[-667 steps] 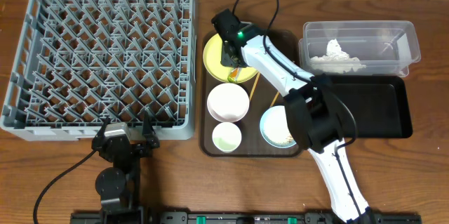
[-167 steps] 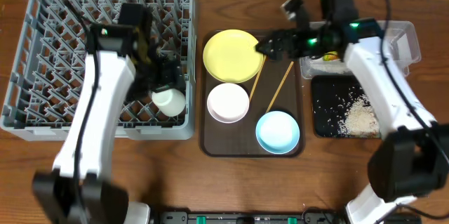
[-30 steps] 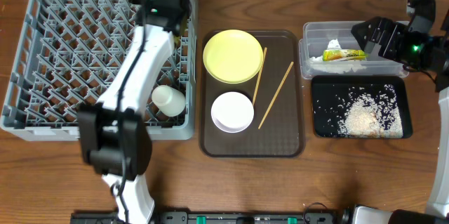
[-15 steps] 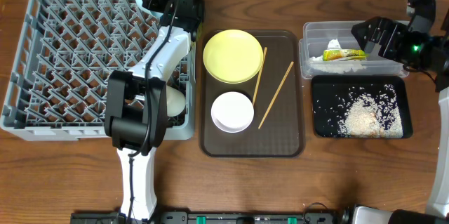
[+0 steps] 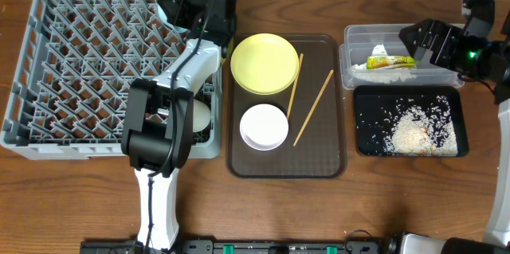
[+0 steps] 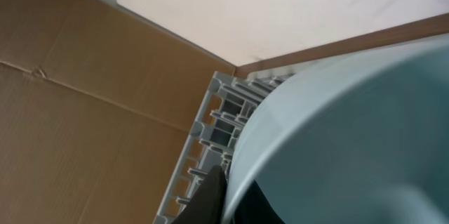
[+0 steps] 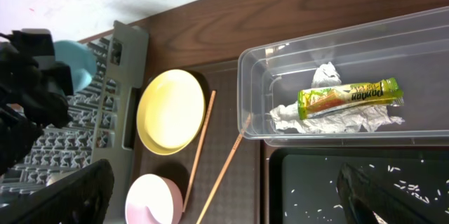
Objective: Sort waste into correct bins and load items into the dishwasher
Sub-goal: 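Place the light-blue bowl upright in the dish rack with the left gripper, then reach the left gripper to the white bowl on the tray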
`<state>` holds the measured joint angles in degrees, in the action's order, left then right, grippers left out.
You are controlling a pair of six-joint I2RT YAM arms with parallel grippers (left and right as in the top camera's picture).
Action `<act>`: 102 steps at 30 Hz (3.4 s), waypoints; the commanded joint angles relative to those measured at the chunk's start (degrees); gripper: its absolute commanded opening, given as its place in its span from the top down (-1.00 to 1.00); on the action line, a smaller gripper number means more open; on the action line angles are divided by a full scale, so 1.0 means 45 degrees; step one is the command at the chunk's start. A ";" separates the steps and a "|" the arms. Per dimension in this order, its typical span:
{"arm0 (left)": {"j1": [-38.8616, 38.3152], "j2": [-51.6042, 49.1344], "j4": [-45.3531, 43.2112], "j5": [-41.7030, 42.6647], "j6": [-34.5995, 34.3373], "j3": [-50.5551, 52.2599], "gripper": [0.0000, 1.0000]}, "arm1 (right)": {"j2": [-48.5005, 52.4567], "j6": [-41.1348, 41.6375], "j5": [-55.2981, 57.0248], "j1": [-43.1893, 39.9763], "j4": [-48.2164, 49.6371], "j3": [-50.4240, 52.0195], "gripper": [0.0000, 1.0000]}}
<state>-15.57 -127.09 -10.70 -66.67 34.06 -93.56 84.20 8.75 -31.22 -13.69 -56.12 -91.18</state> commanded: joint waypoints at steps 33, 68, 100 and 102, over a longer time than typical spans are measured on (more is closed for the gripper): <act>-0.1501 -0.0005 0.0661 -0.1292 -0.0690 0.0350 -0.30 | 0.0019 0.0092 -0.0015 -0.0015 -0.0015 -0.0131 -0.99; -0.2769 0.6805 1.4596 1.7476 -1.0132 0.0364 -0.36 | 0.0019 0.0092 -0.0015 -0.0015 -0.0015 -0.0131 -0.98; -0.2992 0.3750 1.3187 1.7709 -1.2478 0.4663 -0.08 | 0.0019 0.0092 -0.0010 -0.0015 -0.0015 -0.0131 -0.99; -0.2934 0.3745 1.3182 1.7685 -1.2483 0.4663 -0.08 | 0.0019 0.0092 -0.0015 -0.0015 -0.0019 -0.0131 -0.99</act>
<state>-29.63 -110.72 48.25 9.50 -25.02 -72.40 84.23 8.75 -31.20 -13.69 -56.12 -91.18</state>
